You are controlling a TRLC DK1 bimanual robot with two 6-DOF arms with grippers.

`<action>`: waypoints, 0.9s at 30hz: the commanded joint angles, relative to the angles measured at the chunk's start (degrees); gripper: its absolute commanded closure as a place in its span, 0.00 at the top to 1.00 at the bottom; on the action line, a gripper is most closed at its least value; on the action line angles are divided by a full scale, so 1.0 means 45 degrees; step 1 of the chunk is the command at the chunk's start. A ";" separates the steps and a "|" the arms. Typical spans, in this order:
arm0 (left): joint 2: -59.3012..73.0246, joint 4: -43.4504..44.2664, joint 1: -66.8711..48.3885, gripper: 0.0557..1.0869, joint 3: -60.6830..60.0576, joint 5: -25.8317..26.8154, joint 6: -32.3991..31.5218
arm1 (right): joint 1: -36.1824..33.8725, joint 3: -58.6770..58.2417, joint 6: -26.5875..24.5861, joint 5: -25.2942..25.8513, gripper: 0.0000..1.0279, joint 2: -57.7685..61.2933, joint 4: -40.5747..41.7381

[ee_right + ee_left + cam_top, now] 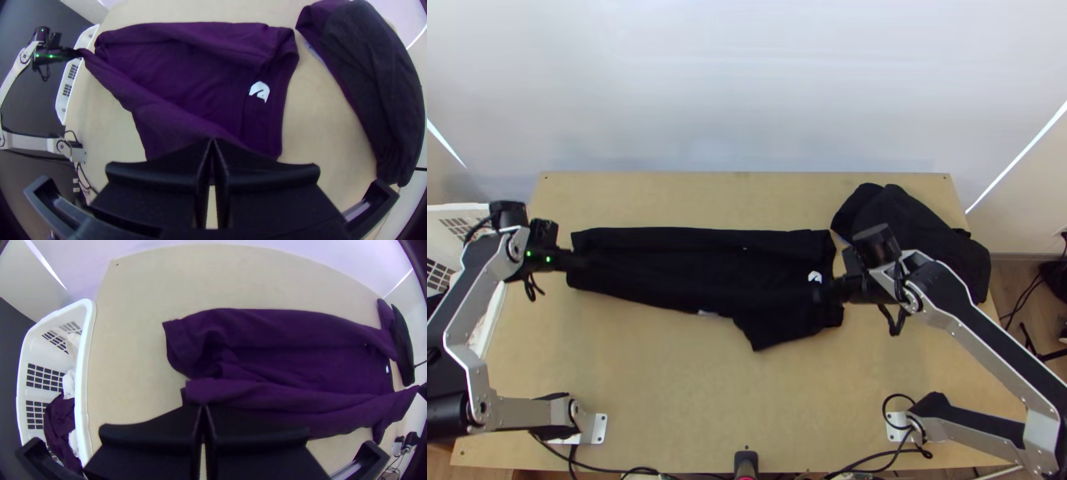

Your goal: Fold the t-shirt

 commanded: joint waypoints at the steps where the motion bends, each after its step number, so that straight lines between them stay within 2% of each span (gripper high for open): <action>1: 0.1199 0.0078 -0.0184 0.04 0.1507 -0.0151 -0.1018 | -0.0682 0.0377 0.0432 0.1061 0.03 0.0746 0.1587; 6: 0.1473 0.0059 -0.0477 0.04 0.1917 -0.0249 -0.1135 | -0.1307 0.0787 0.0979 0.1686 0.03 0.1410 0.2387; 15: 0.1941 0.0078 -0.1278 0.04 0.2444 -0.0776 -0.1975 | -0.1405 0.0768 0.1174 0.2604 0.03 0.1586 0.3911; 27: 0.3348 0.0195 -0.2333 0.04 0.3675 -0.1343 -0.3323 | -0.1464 0.2018 0.0608 0.2623 0.03 0.4339 0.4907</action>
